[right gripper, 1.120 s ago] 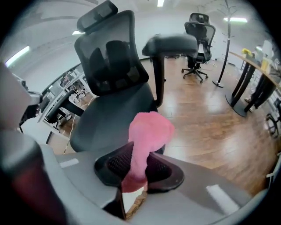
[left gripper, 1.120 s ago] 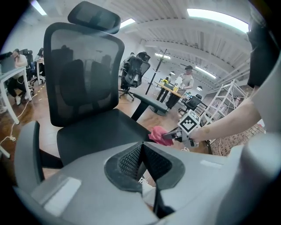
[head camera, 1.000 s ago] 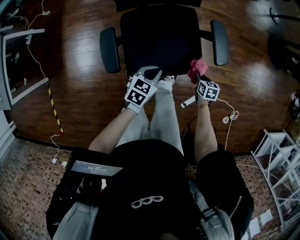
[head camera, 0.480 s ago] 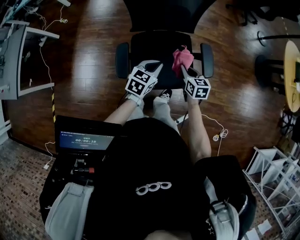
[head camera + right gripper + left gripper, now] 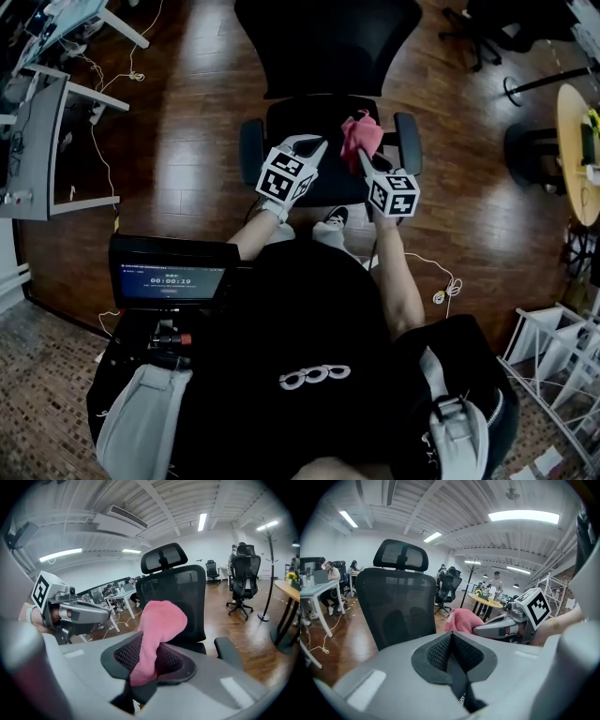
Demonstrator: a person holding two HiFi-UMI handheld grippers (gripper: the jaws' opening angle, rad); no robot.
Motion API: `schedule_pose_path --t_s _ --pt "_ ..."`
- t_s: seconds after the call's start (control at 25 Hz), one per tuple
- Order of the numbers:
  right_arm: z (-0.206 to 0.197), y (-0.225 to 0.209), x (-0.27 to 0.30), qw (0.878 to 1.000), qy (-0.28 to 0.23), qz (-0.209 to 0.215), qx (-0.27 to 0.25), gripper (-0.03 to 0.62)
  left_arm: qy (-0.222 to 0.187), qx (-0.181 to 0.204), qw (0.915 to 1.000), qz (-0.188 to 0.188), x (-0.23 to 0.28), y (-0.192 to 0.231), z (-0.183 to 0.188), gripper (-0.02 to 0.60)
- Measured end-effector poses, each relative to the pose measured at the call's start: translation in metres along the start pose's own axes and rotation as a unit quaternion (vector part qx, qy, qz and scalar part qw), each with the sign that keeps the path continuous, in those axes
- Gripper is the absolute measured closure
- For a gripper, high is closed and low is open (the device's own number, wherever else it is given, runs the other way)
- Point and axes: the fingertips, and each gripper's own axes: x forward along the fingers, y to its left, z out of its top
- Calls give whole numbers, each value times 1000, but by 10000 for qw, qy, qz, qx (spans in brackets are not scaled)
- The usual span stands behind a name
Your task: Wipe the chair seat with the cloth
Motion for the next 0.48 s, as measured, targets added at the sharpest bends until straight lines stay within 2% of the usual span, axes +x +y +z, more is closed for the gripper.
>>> schedule_pose_path --t_s 0.48 --pt "22 3 4 9998 -148 122 -68 514 -42 -41 10000 43 6 3 5 589"
